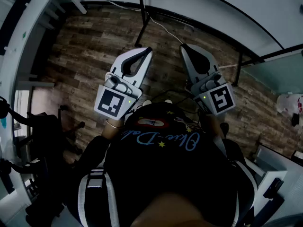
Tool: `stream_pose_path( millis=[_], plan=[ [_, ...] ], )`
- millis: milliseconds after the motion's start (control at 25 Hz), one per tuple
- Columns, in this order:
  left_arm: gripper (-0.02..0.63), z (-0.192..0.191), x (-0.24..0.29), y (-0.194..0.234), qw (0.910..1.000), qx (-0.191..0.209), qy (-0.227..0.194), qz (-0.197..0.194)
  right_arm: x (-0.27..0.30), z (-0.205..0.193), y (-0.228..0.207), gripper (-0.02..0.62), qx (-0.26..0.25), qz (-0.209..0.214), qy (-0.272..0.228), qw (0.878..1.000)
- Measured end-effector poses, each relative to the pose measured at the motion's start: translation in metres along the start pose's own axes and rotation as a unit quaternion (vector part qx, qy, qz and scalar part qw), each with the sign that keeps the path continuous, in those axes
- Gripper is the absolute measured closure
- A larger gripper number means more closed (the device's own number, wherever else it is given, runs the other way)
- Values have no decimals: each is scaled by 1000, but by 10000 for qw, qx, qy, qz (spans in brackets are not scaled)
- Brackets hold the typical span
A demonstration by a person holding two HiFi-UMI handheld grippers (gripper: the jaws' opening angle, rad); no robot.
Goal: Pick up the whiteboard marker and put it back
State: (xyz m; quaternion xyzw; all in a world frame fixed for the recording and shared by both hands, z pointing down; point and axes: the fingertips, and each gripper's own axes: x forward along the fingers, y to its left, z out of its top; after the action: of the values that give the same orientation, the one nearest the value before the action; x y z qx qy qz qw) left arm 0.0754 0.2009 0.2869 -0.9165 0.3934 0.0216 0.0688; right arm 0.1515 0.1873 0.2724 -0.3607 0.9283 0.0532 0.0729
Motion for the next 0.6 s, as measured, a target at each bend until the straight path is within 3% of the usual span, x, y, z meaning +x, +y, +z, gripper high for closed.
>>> stream_pose_path(
  millis=[600],
  plan=[
    [591, 2, 4, -8, 10000, 39, 5, -13, -2, 4, -1, 561, 52, 90, -158, 9998]
  ],
)
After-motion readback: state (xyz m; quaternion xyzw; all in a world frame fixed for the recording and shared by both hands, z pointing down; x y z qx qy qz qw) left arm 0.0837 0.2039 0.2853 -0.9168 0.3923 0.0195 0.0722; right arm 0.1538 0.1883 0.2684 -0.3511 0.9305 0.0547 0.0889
